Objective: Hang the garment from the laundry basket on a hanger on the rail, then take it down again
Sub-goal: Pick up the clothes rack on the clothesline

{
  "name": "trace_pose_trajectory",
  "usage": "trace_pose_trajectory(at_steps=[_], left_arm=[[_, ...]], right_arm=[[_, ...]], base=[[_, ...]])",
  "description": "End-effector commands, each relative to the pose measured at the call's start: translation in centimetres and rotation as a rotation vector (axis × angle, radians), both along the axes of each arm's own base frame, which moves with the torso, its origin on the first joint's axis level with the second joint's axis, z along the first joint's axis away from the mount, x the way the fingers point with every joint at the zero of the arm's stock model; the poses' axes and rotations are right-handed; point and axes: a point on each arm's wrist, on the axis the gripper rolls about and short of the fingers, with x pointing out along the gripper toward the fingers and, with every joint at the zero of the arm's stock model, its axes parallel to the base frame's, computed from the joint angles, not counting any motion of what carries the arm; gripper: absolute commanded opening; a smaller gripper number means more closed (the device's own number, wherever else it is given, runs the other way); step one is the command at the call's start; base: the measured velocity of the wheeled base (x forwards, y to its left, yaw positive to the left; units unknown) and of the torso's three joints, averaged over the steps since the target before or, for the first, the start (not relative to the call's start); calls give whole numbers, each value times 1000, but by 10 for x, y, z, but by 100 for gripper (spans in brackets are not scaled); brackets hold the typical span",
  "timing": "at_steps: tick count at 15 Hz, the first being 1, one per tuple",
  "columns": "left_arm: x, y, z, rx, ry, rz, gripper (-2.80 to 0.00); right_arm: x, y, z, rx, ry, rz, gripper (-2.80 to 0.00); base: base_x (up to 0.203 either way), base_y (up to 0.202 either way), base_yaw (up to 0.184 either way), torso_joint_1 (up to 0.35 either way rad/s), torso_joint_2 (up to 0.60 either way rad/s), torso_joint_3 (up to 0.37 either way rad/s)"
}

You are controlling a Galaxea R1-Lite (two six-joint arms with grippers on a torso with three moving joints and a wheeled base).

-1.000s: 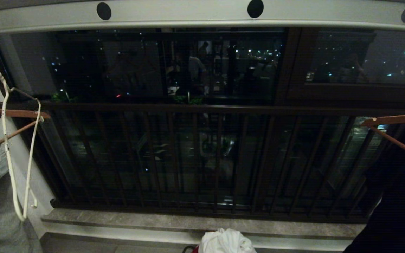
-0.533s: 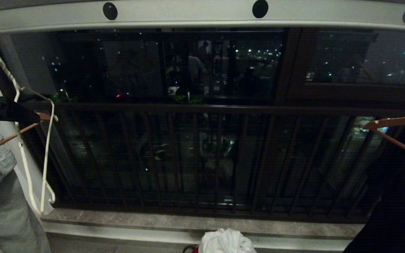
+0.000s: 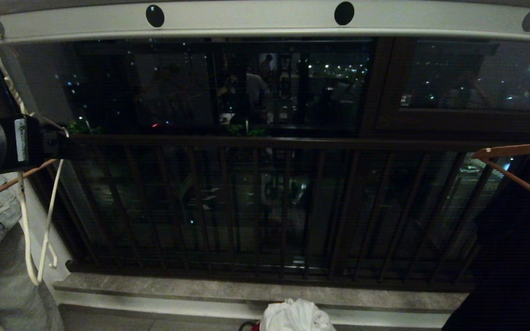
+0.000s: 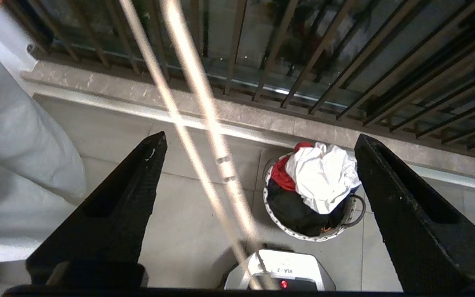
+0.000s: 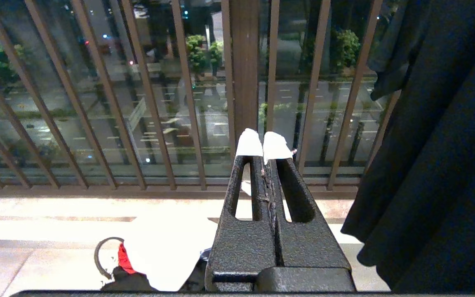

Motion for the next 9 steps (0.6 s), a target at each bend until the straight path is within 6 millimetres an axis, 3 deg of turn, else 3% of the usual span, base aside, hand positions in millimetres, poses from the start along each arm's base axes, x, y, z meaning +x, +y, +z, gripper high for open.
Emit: trace_pose_trajectory(at_steps=[1,6,7,9], left_arm=[[1,0,-2,1,11,3,0],[7,-1,-9,8,41,1,0],[7,-1,-9,8,41,1,-280],[7,-1,-8,8,38,1,-280]], right_arm=[[0,0,0,0,1,1,-280],[0,0,0,0,1,1,-280],[0,0,0,0,1,1,-280],[0,0,0,0,1,1,-280]], base=[[0,0,0,0,0,0],[0,0,0,0,0,0],[0,0,0,0,0,0],[0,0,0,0,0,0]])
